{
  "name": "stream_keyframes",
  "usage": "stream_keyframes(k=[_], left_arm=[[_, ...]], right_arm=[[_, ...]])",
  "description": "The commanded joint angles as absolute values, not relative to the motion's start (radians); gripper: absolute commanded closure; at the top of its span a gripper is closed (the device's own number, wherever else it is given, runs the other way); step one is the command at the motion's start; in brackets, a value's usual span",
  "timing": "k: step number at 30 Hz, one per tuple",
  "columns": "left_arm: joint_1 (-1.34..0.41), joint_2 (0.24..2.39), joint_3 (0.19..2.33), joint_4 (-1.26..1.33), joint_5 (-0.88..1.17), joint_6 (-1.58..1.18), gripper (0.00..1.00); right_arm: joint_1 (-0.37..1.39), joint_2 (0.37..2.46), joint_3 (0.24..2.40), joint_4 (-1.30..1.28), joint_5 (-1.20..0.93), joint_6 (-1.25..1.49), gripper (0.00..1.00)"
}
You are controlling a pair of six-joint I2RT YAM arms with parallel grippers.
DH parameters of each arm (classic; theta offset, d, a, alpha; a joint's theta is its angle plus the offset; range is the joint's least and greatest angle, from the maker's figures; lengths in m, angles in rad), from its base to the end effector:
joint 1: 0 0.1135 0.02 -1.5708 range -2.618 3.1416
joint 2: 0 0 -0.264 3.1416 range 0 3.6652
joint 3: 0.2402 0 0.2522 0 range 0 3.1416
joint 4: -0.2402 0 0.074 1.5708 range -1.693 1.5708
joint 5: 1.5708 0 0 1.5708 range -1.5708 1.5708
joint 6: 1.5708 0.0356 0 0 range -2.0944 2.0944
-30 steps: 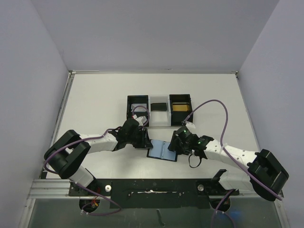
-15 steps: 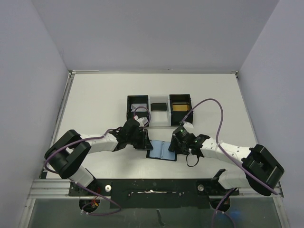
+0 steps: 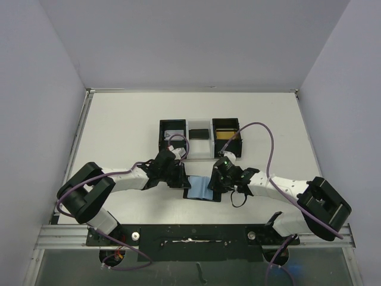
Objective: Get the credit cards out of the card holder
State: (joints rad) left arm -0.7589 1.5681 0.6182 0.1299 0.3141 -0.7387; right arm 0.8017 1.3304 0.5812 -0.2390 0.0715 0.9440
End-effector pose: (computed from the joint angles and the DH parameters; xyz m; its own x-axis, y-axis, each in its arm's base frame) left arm 0.1986 -0.2035 0.1343 -0.9359 0.0050 -0.3523 0.2397 0.7417 -0.6264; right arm 0.1671 0.1690 0.1556 -0.8990 0.2328 -0.3710 0.0660 0.9094 0.4106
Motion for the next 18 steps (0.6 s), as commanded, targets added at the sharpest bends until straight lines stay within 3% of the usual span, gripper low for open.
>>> stream_keyframes(k=[1,7,18], left_arm=[[-0.778,1.589,0.653,0.176,0.348,-0.736,0.94],[-0.782,1.583,0.653,0.177,0.338,-0.74,1.0],[-0.782,1.553,0.653,0.369,0.444,-0.848,1.0]], right_arm=[[0.818,1.35,0.611,-0.097,-0.03,0.929,0.78],[0.819,1.393,0.65,-0.174,0.022,0.933,0.79],[0.819,1.4,0.649,-0.257,0.095,0.961,0.78]])
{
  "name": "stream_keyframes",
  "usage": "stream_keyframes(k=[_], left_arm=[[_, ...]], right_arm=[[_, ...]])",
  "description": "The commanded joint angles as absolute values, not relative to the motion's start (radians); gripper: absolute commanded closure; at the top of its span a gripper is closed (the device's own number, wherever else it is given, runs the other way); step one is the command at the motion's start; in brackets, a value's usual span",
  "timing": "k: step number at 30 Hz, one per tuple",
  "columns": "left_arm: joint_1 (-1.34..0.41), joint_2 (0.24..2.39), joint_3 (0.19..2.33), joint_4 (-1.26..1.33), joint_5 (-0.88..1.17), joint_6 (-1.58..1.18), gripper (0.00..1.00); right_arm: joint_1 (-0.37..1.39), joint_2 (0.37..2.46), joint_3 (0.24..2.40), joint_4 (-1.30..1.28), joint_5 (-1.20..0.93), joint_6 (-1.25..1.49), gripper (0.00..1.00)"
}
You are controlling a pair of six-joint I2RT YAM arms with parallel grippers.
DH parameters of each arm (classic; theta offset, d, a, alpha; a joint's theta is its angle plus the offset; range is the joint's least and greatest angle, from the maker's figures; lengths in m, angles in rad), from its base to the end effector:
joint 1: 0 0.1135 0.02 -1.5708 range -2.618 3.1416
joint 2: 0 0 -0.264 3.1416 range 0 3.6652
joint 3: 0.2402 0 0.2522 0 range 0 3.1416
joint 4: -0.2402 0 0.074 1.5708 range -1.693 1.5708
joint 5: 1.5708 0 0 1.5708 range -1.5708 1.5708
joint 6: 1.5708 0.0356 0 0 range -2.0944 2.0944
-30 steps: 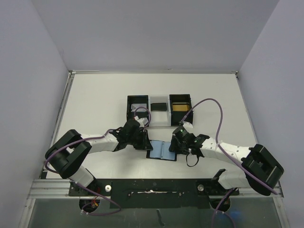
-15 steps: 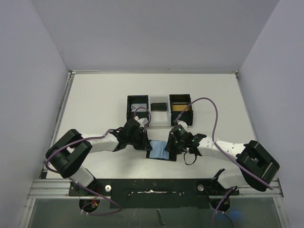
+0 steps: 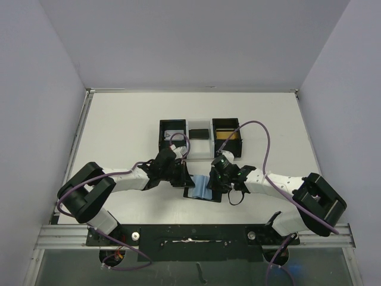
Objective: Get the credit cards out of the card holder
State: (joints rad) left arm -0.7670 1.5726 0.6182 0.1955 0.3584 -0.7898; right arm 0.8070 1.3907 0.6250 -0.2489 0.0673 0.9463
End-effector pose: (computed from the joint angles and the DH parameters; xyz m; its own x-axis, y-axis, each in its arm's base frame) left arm 0.1994 -0.2095 0.1384 -0.9405 -0.0172 -0.3394 0.2347 0.6895 -0.6853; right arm 0.1738 0.1780 0.1537 -0.9081 0.2220 -0.3550 0.0696 0.9161 0.3949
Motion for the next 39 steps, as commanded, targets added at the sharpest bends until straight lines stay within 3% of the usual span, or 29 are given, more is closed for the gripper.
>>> stream_keyframes(k=[1,16,25,29,35,39], left_arm=[[-0.782,1.554,0.653,0.373,0.445,-0.851,1.0],[-0.782,1.54,0.637,0.228,0.33,-0.804,1.0],[-0.782,1.456,0.647,0.097,0.241,-0.772,1.0],[-0.782,1.423,0.639,0.067,0.226,-0.756,0.99],[-0.782,1.393,0.649,-0.017,0.185,-0.729,0.81],[-0.781,1.324,0.627,-0.062,0.137,-0.731,0.6]], right_arm=[[0.819,1.397,0.646,-0.256,0.096,0.964,0.78],[0.819,1.324,0.656,-0.281,0.122,0.945,0.73],[0.816,1.219,0.705,-0.454,0.271,0.936,0.61],[0.816,1.187,0.721,-0.423,0.241,0.913,0.51],[0.815,1.302,0.71,-0.172,-0.026,0.83,0.53],[0.831,1.456,0.785,-0.238,0.004,0.813,0.59]])
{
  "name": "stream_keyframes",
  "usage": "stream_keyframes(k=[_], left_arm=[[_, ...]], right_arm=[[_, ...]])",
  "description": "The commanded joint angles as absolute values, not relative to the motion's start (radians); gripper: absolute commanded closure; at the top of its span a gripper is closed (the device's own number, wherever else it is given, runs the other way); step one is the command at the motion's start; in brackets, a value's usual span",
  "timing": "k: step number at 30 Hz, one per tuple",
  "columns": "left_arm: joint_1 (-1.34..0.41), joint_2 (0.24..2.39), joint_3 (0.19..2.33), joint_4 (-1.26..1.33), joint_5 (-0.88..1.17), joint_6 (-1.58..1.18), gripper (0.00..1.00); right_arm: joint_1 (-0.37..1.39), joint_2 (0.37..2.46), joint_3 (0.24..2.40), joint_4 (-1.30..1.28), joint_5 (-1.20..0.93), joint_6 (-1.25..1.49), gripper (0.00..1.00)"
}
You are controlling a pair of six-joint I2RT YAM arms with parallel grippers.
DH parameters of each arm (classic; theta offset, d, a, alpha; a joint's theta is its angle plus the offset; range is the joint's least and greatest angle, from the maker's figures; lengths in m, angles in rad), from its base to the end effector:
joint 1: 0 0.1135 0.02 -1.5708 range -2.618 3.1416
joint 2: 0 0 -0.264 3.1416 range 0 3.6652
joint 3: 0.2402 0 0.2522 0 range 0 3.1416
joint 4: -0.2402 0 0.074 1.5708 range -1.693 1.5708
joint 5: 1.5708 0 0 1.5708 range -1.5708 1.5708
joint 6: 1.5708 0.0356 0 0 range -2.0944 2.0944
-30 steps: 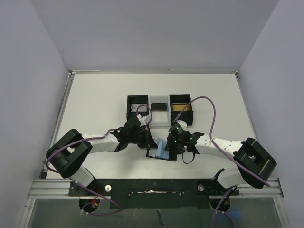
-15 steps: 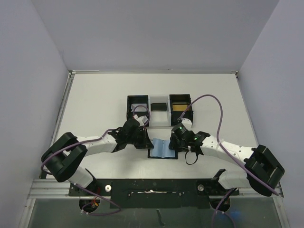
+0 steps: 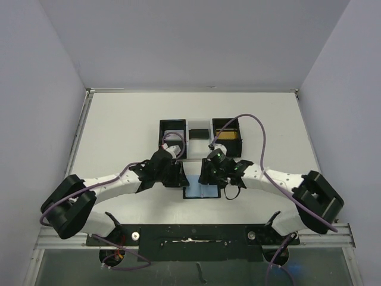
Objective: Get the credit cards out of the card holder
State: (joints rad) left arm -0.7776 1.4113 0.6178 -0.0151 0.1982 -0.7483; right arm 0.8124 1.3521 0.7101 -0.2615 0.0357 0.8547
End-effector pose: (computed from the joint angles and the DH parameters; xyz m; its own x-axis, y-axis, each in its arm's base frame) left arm 0.1859 -0.1929 0.1628 -0.9117 -0.0386 -0.4091 0.2244 0.7874 -0.5742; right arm 0.1816 0.1898 0.1865 -0.8905 0.1563 -0.4274 -0.0587 0.8919 0.4485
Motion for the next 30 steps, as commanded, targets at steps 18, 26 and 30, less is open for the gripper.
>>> stream_keyframes(k=[18,26,30], left_arm=[[-0.575,0.837,0.727,-0.327,-0.101,-0.531,0.3],[-0.447,0.799,0.893,-0.518,-0.176,-0.43,0.29],[-0.339,0.819,0.943,-0.531,-0.132,-0.389,0.28]], right_arm=[[0.654,1.092,1.014,-0.325,0.337,0.453,0.16],[0.479,0.891,0.944,-0.214,0.357,0.257,0.02],[0.36,0.88,0.881,-0.181,0.416,0.201,0.02]])
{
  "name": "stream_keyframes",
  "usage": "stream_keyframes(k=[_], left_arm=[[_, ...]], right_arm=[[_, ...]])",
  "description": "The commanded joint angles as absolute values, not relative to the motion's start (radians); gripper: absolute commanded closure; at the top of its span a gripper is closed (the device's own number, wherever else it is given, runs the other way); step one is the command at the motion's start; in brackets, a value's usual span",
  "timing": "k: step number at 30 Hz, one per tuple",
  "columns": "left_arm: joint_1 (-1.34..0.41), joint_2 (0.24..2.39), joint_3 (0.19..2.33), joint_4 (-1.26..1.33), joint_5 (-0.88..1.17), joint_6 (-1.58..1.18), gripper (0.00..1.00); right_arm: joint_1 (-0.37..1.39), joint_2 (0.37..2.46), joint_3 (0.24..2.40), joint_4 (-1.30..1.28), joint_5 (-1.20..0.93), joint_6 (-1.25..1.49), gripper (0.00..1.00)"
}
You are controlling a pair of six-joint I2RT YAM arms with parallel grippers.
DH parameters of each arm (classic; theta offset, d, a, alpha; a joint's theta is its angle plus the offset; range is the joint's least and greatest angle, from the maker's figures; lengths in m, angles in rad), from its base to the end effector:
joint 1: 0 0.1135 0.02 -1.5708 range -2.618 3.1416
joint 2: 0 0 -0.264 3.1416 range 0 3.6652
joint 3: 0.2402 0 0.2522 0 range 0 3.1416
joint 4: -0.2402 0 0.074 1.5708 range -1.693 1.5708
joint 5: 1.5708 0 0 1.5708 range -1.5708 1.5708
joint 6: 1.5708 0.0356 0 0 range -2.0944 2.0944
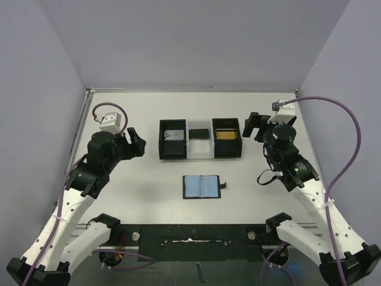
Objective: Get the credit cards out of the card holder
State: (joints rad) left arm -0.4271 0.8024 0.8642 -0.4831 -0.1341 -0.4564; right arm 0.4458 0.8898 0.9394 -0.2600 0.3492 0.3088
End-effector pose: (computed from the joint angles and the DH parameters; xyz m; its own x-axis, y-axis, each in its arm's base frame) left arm 0.1631 -0.0690 0.3336 -0.4661 -0.2677 -0.8433 0.1048 0.9297 -0.3531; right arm 0.1862 0.0755 0.3682 -0.2109 0.2157 -0.9534 -0.0411 0.9725 0.2291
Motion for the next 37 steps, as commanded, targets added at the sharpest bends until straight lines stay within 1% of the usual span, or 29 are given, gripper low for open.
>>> stream_keyframes(k=[1,3,4,7,9,16,19,22,25,27,31,37], left_arm=[[-0.3,0.833,0.951,-0.531,-0.102,-0.382,0.27],[-0.218,0.856,0.969,-0.548,-0.056,-0.375,0.27],[-0.176,0.862,0.979,-0.567,-0.065,-0.376,0.27],[-0.046,0.845,0.99,-0.61,-0.188,-0.384,0.26],[0.0,0.809,0.986,-0.609,-0.241,-0.385,0.25],[0.004,0.733,1.021,-0.626,-0.424,-0.473,0.25],[0.004,0.706,1.043,-0.649,-0.485,-0.484,0.25],[0.005,0.673,1.053,-0.649,-0.485,-0.478,0.25],[0.004,0.646,1.063,-0.647,-0.485,-0.48,0.25],[0.004,0.63,1.069,-0.642,-0.485,-0.486,0.25],[0.004,0.616,1.082,-0.621,-0.457,-0.486,0.25],[0.005,0.646,1.103,-0.63,-0.368,-0.445,0.24]], right_arm=[[0.334,0.88,0.863,-0.179,0.448,0.204,0.02],[0.26,0.88,0.841,-0.199,0.47,0.223,0.02],[0.225,0.877,0.831,-0.213,0.465,0.243,0.02],[0.13,0.838,0.817,-0.265,0.401,0.292,0.02],[0.1,0.79,0.815,-0.287,0.346,0.288,0.02],[0.098,0.62,0.871,-0.263,0.152,0.246,0.02],[0.098,0.605,0.941,-0.293,0.047,0.221,0.02],[0.098,0.613,1.029,-0.351,-0.005,0.202,0.02],[0.097,0.618,1.102,-0.413,0.0,0.179,0.02],[0.098,0.62,1.123,-0.455,0.056,0.179,0.02],[0.098,0.615,1.108,-0.471,0.129,0.183,0.02],[0.099,0.649,1.094,-0.482,0.139,0.2,0.02]])
